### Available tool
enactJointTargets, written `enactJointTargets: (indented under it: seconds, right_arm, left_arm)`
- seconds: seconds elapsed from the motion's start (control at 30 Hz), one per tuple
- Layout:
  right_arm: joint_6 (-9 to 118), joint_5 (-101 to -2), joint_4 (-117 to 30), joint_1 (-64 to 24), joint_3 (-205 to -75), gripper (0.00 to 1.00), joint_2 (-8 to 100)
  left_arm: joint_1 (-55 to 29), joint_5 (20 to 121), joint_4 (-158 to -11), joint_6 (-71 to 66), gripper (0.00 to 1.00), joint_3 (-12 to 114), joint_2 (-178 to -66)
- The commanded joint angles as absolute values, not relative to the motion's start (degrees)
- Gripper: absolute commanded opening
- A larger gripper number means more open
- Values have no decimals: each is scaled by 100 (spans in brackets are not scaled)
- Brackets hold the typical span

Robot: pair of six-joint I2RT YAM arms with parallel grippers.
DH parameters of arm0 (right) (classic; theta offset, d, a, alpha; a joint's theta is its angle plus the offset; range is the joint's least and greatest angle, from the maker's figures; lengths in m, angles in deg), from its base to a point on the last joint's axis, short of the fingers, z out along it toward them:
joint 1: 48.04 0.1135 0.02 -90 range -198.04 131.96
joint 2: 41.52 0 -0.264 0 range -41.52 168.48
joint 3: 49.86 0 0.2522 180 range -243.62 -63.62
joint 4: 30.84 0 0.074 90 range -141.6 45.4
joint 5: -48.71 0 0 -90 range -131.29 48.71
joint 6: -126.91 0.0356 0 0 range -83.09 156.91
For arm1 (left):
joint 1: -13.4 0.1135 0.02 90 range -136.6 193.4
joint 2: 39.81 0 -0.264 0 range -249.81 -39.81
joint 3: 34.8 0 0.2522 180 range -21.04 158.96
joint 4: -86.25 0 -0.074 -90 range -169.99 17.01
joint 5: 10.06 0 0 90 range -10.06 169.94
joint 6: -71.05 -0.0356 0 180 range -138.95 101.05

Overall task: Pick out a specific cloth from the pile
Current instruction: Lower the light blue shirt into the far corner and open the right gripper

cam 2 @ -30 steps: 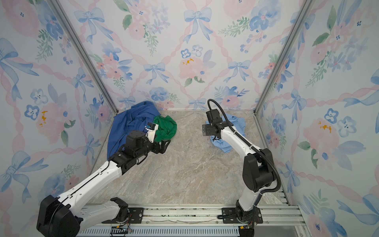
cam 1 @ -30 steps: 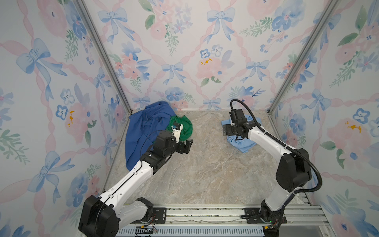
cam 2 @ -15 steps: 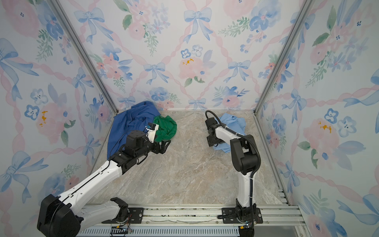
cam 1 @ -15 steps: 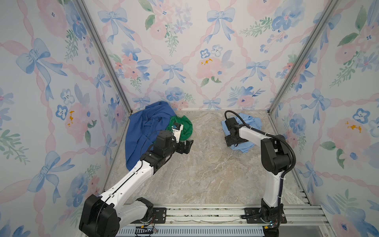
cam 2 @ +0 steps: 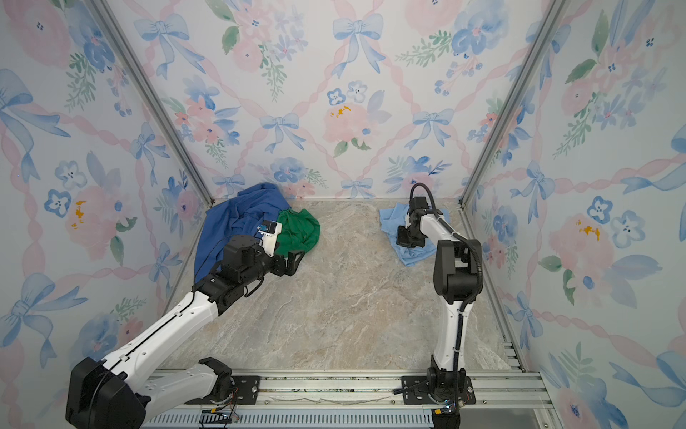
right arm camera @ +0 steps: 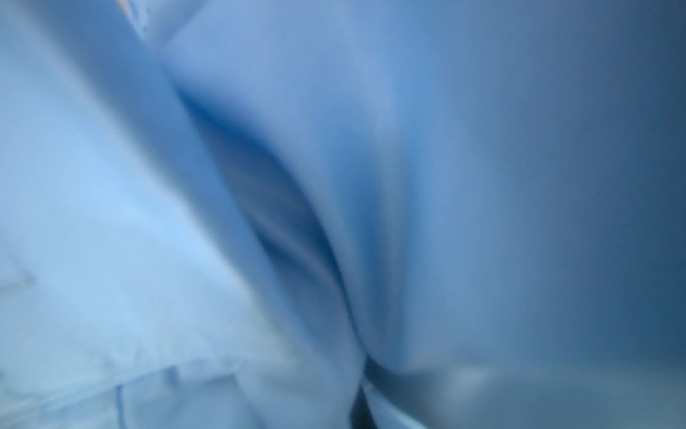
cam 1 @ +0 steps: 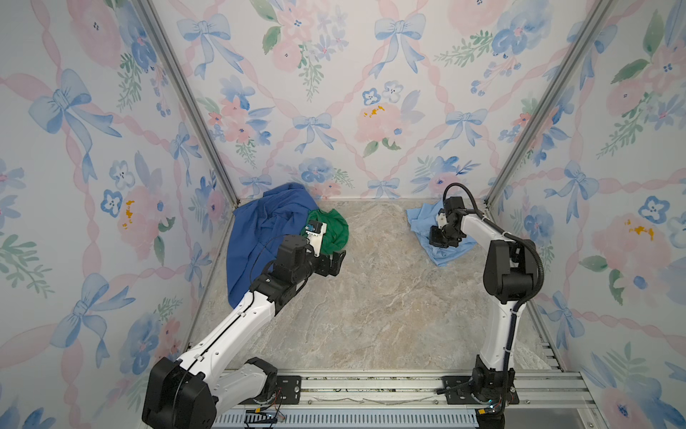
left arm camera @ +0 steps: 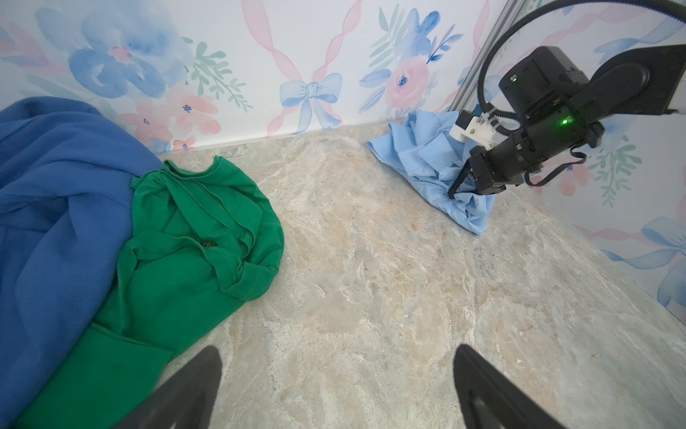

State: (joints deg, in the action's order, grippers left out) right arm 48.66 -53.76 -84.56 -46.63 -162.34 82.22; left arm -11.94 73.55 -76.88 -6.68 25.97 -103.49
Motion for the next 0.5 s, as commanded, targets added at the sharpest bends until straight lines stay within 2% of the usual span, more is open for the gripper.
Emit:
enactJointTargets:
  seconds: [0.0, 0.1, 0.2, 0.27, 0.47]
  right_arm:
    - [5519, -7109, -8508, -4905, -16446, 0, 7950]
    - [6344, -7954, -7846, -5384, -16114, 0, 7723]
    - [7957, -9108, -6105, -5966, -15423, 0, 7650]
    - [8776, -9360, -5211, -6266, -15125, 0, 7710]
    - [8122, -8892, -6256, -6584, -15764, 0, 8271]
  left_arm:
    - [-1156, 7361, -7648, -695, 98, 2607, -10297]
    - [-1152, 7365, -7648, -681, 98, 2582, -10254]
    - [-1148, 7379, -7656, -682, 98, 2555, -10216]
    - [-1148, 7352, -7652, -689, 98, 2555, -10225]
    - [-1147, 7299, -7660, -690, 98, 2572, -10236]
